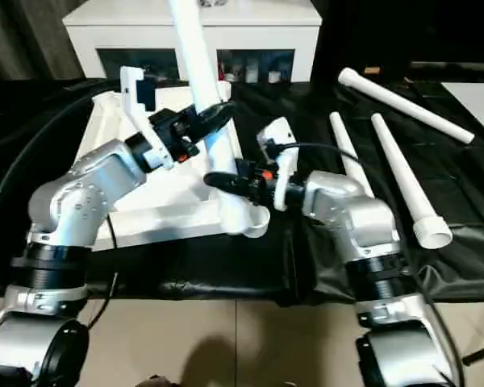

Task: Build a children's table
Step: Insert table leg to table base

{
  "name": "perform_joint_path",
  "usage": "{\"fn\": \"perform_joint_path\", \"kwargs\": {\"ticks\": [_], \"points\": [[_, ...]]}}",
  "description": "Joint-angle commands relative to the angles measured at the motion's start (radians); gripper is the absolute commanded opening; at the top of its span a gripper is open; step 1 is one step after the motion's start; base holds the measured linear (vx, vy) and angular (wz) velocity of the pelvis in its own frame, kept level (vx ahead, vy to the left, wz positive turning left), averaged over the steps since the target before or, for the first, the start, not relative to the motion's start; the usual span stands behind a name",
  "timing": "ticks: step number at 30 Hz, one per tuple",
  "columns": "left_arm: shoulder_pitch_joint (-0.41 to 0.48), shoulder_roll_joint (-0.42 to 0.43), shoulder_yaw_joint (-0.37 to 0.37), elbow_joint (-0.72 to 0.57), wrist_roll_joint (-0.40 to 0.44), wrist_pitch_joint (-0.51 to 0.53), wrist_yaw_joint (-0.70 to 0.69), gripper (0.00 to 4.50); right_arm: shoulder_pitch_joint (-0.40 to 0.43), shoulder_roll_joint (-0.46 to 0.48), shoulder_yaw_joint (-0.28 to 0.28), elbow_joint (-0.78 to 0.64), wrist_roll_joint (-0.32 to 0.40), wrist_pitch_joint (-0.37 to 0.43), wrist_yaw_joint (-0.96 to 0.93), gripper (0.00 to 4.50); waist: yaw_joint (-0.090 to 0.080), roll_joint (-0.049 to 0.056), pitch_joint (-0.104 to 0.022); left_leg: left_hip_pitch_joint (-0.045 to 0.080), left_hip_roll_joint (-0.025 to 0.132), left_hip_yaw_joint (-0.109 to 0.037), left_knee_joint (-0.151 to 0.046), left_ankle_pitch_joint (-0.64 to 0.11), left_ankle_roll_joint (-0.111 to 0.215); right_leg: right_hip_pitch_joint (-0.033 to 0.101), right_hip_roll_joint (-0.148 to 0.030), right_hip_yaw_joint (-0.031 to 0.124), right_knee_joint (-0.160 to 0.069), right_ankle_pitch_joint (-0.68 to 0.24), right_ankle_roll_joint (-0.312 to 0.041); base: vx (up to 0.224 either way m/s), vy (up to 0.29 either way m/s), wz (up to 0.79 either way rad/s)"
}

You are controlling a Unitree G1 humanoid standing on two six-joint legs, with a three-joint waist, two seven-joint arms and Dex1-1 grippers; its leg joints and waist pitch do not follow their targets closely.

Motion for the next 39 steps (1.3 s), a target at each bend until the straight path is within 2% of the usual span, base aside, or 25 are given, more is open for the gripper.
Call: {"fn": "perform_joint_path", "kwargs": {"ticks": [1,2,5,6,11,13,15,17,18,19,21,23,24,26,27,29,32,36,37,39], "points": [[-0.013,-0.001,0.028,0.030,0.051,-0.023,0.085,1.85,-0.026,0.019,0.028,-0.013,-0.088,-0.085,-0.105,1.80,-0.003,0.000,-0.087,0.011,0.001,0.001,-0.070,-0.145,-0.003,0.067,-0.031,0.030,-0.075,-0.107,-0.212,0.000,0.000,0.00],[-0.019,-0.011,0.032,0.042,0.062,-0.036,0.113,1.83,-0.025,0.044,0.040,-0.013,-0.134,-0.115,-0.184,1.80,-0.004,0.001,-0.087,0.010,0.001,0.001,-0.069,-0.134,-0.003,0.064,-0.030,0.030,-0.074,-0.092,-0.213,0.000,0.000,0.00],[-0.028,-0.033,0.044,0.062,0.070,-0.057,0.153,1.81,-0.020,0.091,0.049,-0.023,-0.184,-0.149,-0.289,1.80,-0.007,0.003,-0.089,0.010,0.001,0.000,-0.070,-0.119,-0.002,0.066,-0.028,0.031,-0.071,-0.050,-0.218,0.000,0.000,0.00],[-0.031,-0.044,0.049,0.070,0.072,-0.065,0.169,1.81,-0.016,0.114,0.055,-0.028,-0.202,-0.160,-0.328,1.80,-0.007,0.008,-0.088,0.010,0.001,-0.001,-0.071,-0.117,-0.003,0.065,-0.029,0.031,-0.069,-0.043,-0.221,0.000,0.000,0.00],[-0.036,-0.065,0.065,0.082,0.074,-0.082,0.215,1.80,-0.013,0.155,0.070,-0.026,-0.247,-0.202,-0.396,1.80,-0.006,0.010,-0.088,0.014,0.002,0.000,-0.073,-0.143,-0.001,0.065,-0.028,0.031,-0.070,-0.026,-0.227,0.000,0.000,0.00],[-0.041,-0.062,0.078,0.088,0.066,-0.089,0.217,1.80,-0.016,0.188,0.049,-0.011,-0.211,-0.226,-0.383,1.80,-0.006,0.011,-0.088,0.015,0.003,0.001,-0.074,-0.151,0.002,0.066,-0.029,0.032,-0.070,-0.024,-0.228,0.000,0.000,0.00],[-0.043,-0.051,0.077,0.090,0.060,-0.084,0.197,1.79,-0.014,0.195,0.041,-0.014,-0.204,-0.239,-0.386,2.36,-0.007,0.010,-0.087,0.014,0.003,0.000,-0.076,-0.170,0.003,0.067,-0.030,0.031,-0.071,-0.044,-0.225,0.000,0.000,0.00],[-0.041,-0.025,0.069,0.086,0.048,-0.068,0.133,1.79,-0.008,0.206,0.017,-0.024,-0.155,-0.225,-0.356,2.53,-0.008,0.012,-0.085,0.016,0.003,0.000,-0.077,-0.176,0.005,0.066,-0.030,0.032,-0.072,-0.054,-0.223,0.000,0.000,0.00],[-0.034,0.002,0.049,0.073,0.035,-0.045,0.067,1.79,-0.004,0.202,0.004,-0.029,-0.135,-0.214,-0.336,2.59,-0.009,0.009,-0.085,0.017,0.002,0.001,-0.077,-0.181,0.007,0.065,-0.029,0.032,-0.073,-0.058,-0.217,0.000,0.000,0.00],[-0.030,0.013,0.039,0.066,0.030,-0.034,0.038,1.79,-0.002,0.199,0.000,-0.031,-0.131,-0.211,-0.330,2.83,-0.008,0.010,-0.085,0.017,0.002,0.000,-0.078,-0.179,0.009,0.065,-0.029,0.032,-0.071,-0.060,-0.215,0.000,0.000,0.00],[-0.016,0.073,0.004,0.045,0.009,0.006,-0.080,1.79,0.008,0.163,-0.021,-0.042,-0.044,-0.137,-0.200,2.92,-0.011,0.011,-0.086,0.017,0.002,0.000,-0.077,-0.169,0.014,0.066,-0.028,0.032,-0.069,-0.045,-0.228,0.000,0.000,0.00],[-0.013,0.089,-0.005,0.041,0.010,0.009,-0.105,1.79,0.012,0.147,-0.022,-0.046,-0.020,-0.106,-0.157,3.04,-0.012,0.012,-0.086,0.016,0.003,0.000,-0.076,-0.162,0.020,0.068,-0.026,0.032,-0.066,-0.016,-0.245,0.000,0.000,0.00],[-0.007,0.117,-0.022,0.029,0.001,0.022,-0.158,1.79,0.020,0.112,-0.005,-0.053,-0.008,-0.084,-0.087,3.15,-0.012,0.010,-0.086,0.015,0.003,0.000,-0.076,-0.159,0.021,0.070,-0.028,0.032,-0.067,-0.010,-0.247,0.000,0.000,0.00],[0.001,0.159,-0.047,0.010,-0.009,0.035,-0.235,1.79,0.035,0.052,0.029,-0.070,0.008,-0.047,0.025,3.37,-0.007,0.011,-0.087,0.016,0.004,0.001,-0.075,-0.152,0.030,0.071,-0.028,0.032,-0.064,0.000,-0.254,0.000,0.000,0.00],[0.003,0.167,-0.053,0.006,-0.011,0.037,-0.251,1.79,0.039,0.040,0.036,-0.073,0.010,-0.042,0.047,3.37,-0.006,0.012,-0.087,0.016,0.005,0.001,-0.074,-0.148,0.030,0.070,-0.030,0.033,-0.063,0.002,-0.256,0.000,0.000,0.00],[0.000,0.188,-0.033,-0.021,-0.071,0.073,-0.314,1.79,0.057,-0.023,0.061,-0.107,0.042,0.001,0.149,3.44,-0.005,0.008,-0.088,0.017,0.002,0.003,-0.072,-0.145,0.031,0.074,-0.029,0.032,-0.063,0.002,-0.267,0.000,0.000,0.00],[-0.002,0.206,-0.002,-0.079,-0.179,0.139,-0.406,1.79,0.066,-0.067,0.072,-0.125,0.085,0.049,0.221,3.44,0.001,0.005,-0.087,0.014,0.005,0.005,-0.070,-0.135,0.042,0.071,-0.031,0.033,-0.059,-0.002,-0.290,0.000,0.000,0.00],[0.010,0.218,0.015,-0.137,-0.292,0.212,-0.505,1.79,0.056,-0.078,0.064,-0.122,0.129,0.087,0.282,3.44,-0.002,0.003,-0.081,0.015,0.005,0.006,-0.073,-0.175,0.038,0.068,-0.031,0.032,-0.067,-0.093,-0.276,0.000,0.000,0.00],[0.012,0.220,0.012,-0.139,-0.294,0.215,-0.510,1.79,0.054,-0.076,0.060,-0.121,0.137,0.091,0.289,3.17,-0.003,0.005,-0.080,0.018,0.006,0.006,-0.073,-0.194,0.033,0.065,-0.032,0.032,-0.071,-0.129,-0.269,0.000,0.000,0.00],[0.015,0.224,0.007,-0.141,-0.293,0.216,-0.516,1.79,0.052,-0.075,0.057,-0.121,0.143,0.096,0.298,3.11,-0.003,0.005,-0.079,0.021,0.006,0.005,-0.076,-0.203,0.023,0.063,-0.030,0.033,-0.076,-0.161,-0.254,0.000,0.000,0.00]]}}
